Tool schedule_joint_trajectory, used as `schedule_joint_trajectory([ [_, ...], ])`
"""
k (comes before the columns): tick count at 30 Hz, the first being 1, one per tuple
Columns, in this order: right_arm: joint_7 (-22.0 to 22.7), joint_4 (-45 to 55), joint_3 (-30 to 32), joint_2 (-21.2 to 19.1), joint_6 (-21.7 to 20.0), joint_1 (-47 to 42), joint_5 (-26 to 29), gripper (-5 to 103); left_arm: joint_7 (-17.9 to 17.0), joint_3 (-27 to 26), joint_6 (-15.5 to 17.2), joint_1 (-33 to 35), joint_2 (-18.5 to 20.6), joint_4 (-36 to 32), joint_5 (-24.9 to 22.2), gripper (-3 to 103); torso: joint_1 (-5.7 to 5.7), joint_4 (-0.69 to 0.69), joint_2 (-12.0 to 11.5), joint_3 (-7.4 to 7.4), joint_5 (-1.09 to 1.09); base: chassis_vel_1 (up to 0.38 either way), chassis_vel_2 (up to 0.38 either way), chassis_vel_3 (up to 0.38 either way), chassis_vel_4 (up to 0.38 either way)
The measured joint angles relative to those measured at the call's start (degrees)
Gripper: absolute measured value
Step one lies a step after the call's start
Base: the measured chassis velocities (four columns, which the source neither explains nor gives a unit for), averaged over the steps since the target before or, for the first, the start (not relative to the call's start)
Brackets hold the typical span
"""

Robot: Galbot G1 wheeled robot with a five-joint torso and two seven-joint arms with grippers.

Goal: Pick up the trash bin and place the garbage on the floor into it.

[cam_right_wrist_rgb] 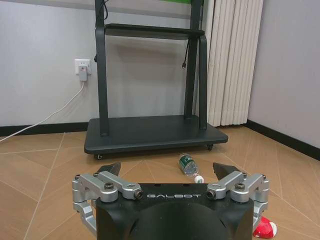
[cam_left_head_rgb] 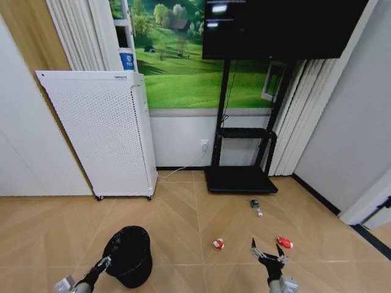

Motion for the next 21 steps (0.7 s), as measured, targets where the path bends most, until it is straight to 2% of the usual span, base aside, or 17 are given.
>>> schedule_joint_trajectory([
  [2,0.0,0.0,0.0,-0.1,0.1,0.0,0.0,100,0.0,0.2,-0.5,-0.3,0.1,-0.2,-0.3,30,0.00,0.00,0.0,0.00,0.02,0.000,0.000,0.000,0.000],
  [5,0.0,0.0,0.0,-0.1,0.1,0.0,0.0,100,0.0,0.3,-0.6,-0.5,0.2,-0.3,-0.4,25,0.00,0.00,0.0,0.00,0.02,0.000,0.000,0.000,0.000],
  [7,0.0,0.0,0.0,-0.1,0.4,0.0,0.0,100,0.1,0.5,-0.6,-0.9,0.4,-0.4,-0.5,14,0.00,0.00,0.0,0.00,0.03,0.000,0.000,0.000,0.000],
  [8,0.0,0.0,0.0,-0.1,0.4,0.0,0.0,100,0.1,0.5,-0.6,-0.9,0.4,-0.4,-0.5,14,0.00,0.00,0.0,0.00,0.03,0.000,0.000,0.000,0.000],
  [10,0.0,-0.2,0.2,0.1,0.7,0.0,0.0,100,-0.2,0.6,-0.7,-1.4,0.7,-0.4,-0.5,7,0.01,0.00,0.0,0.01,0.04,0.000,0.000,0.000,0.000],
  [17,0.1,-0.5,0.3,0.0,0.9,0.0,0.1,100,-0.5,0.7,-2.0,-2.0,1.0,0.4,0.8,7,0.01,0.00,0.0,0.01,0.04,0.000,0.000,0.000,0.000],
  [19,0.1,-0.6,0.2,-0.4,0.5,0.2,0.0,100,1.7,0.6,-5.2,-2.2,1.1,1.4,4.8,7,0.01,-0.01,0.0,0.01,0.03,0.000,0.000,0.000,0.000],
  [20,0.1,-0.6,0.2,-0.4,0.5,0.2,0.0,100,1.7,0.6,-5.2,-2.2,1.1,1.4,4.8,7,0.01,-0.01,0.0,0.01,0.03,0.000,0.000,0.000,0.000],
  [21,0.1,-0.7,-0.1,-0.9,0.3,0.6,-0.5,100,3.5,0.0,-7.7,-2.3,1.2,1.9,8.2,7,0.01,0.00,0.0,0.01,0.03,0.000,0.000,0.000,0.000],
])
